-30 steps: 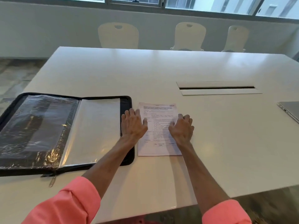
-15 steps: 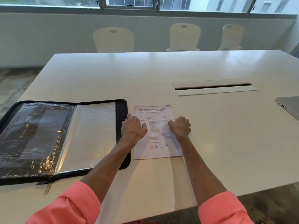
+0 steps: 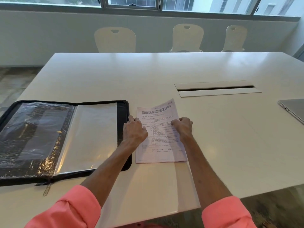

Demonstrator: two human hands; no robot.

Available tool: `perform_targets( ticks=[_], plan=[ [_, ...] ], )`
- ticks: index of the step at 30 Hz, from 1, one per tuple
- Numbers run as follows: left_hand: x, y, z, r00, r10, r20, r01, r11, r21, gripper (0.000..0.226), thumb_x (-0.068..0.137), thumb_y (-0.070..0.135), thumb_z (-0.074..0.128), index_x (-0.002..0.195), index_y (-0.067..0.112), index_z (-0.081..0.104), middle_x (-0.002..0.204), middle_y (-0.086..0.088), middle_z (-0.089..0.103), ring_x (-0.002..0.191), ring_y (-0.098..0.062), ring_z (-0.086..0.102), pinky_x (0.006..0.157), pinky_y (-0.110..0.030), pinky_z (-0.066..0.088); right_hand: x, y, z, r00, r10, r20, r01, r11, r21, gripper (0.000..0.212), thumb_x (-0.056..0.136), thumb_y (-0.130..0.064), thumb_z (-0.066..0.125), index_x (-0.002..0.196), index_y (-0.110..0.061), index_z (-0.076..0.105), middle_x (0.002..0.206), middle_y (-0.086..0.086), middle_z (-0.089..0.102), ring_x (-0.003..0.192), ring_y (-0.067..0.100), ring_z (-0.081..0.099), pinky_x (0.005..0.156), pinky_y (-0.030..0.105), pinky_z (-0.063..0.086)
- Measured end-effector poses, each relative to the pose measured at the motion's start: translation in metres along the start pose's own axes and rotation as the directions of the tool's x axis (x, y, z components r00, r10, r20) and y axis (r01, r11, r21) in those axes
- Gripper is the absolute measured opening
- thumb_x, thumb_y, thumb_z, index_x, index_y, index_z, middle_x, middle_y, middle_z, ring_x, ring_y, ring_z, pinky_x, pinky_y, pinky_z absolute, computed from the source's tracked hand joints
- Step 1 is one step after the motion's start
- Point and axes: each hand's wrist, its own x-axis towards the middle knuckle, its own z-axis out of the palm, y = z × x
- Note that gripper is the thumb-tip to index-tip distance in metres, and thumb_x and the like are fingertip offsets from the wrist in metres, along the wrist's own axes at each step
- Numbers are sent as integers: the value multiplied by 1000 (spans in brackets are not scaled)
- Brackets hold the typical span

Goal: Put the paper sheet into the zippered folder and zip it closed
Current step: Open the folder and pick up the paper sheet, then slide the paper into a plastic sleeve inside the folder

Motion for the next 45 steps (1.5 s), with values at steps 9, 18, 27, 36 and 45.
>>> perform_targets(
  ticks=[9,18,27,36,45],
  plan=[
    [-2,-1,1,1000,13,6,-13,1000,-5,49,106,39,57,137,1,58,135,-16,50,104,-26,64,104,-42,52,-8,1,-5,989,-36,144,14,989,148,26,103,-11,57,127,-4,53,124,17,69,110,31,71,88,42,61],
    [18,-7,-16,994,-98,45,108,887,-450,60,104,39,68,150,4,52,144,-15,47,116,-27,63,91,-40,60,-21,2,-27,923,-306,234,217,915,341,24,108,-7,58,109,-14,80,102,9,85,96,33,83,81,44,69],
    [25,14,-61,999,13,36,35,97,-995,27,111,24,60,135,15,69,119,-5,81,108,-26,80,99,-53,64,-31,-35,-46,847,-530,35,437,732,523,19,110,-12,59,124,-9,72,112,9,83,97,31,82,82,42,69],
    [18,47,-90,951,53,-305,-307,24,-952,25,115,14,51,135,23,63,117,3,79,104,-28,78,81,-36,66,-34,-60,-41,817,-510,-271,558,574,599,21,99,-10,67,120,-9,66,109,9,75,95,29,76,76,38,68],
    [-10,37,-47,983,111,-144,-159,139,-977,35,117,19,48,151,15,54,132,-5,71,121,-19,73,88,-29,65,-25,-11,-13,900,-389,-199,426,681,596,22,86,-9,63,100,-21,74,92,-9,76,87,13,70,75,36,62]
  ],
)
